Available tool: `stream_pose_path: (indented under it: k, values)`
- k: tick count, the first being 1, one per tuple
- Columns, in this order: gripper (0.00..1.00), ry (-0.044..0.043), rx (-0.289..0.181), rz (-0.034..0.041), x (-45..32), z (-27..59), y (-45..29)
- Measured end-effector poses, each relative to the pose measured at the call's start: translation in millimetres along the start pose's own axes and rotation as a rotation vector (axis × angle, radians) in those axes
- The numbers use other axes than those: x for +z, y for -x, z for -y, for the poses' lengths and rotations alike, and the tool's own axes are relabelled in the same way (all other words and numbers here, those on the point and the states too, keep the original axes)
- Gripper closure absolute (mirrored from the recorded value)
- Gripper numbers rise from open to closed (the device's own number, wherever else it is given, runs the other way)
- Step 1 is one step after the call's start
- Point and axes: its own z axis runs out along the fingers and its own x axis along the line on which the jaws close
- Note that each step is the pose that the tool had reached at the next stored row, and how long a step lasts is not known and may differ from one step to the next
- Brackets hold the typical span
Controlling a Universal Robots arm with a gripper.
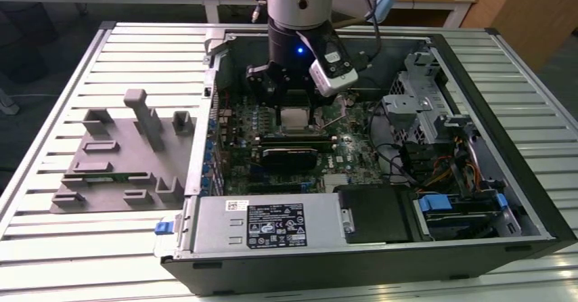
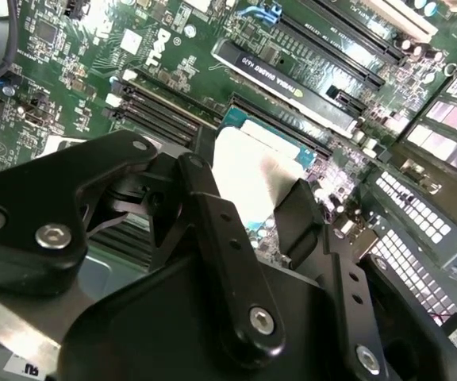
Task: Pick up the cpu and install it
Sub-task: 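Pick up the cpu and move it towards the insertion slot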
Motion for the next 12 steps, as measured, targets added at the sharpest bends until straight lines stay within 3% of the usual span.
stream_pose_path:
  k: [12]
  values:
    - [0.45, 0.0011, 0.000, 0.0000, -0.1, -7.4, 1.2]
